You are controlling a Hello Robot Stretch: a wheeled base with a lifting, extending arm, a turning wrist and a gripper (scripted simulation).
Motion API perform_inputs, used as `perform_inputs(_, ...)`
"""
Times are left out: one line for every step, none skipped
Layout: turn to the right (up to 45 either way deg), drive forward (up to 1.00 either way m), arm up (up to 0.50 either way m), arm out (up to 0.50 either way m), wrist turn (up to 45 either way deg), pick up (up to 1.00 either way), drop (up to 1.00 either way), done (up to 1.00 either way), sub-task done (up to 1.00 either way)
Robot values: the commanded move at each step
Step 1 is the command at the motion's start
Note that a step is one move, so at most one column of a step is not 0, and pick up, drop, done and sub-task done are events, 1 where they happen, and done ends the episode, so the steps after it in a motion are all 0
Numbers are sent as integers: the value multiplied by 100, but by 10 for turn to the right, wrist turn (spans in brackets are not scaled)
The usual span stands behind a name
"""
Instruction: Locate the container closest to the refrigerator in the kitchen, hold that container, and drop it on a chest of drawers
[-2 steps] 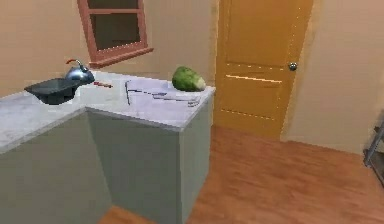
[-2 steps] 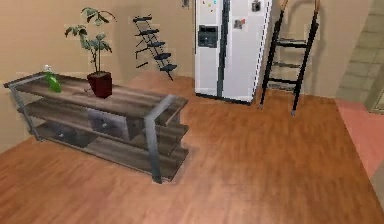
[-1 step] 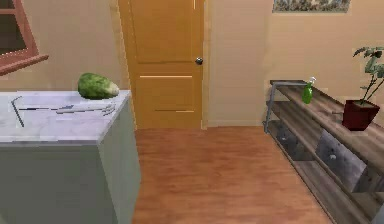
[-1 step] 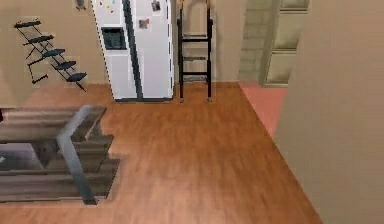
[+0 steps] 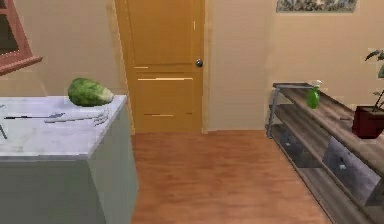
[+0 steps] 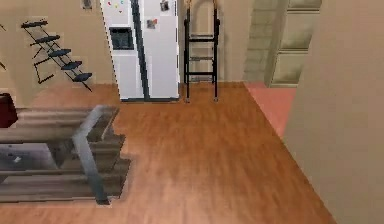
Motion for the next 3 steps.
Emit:
perform_inputs(-450,0,0,0,0,0,0,0,0)
perform_inputs(-450,0,0,0,0,0,0,0,0)
perform_inputs(0,55,0,0,0,0,0,0,0)
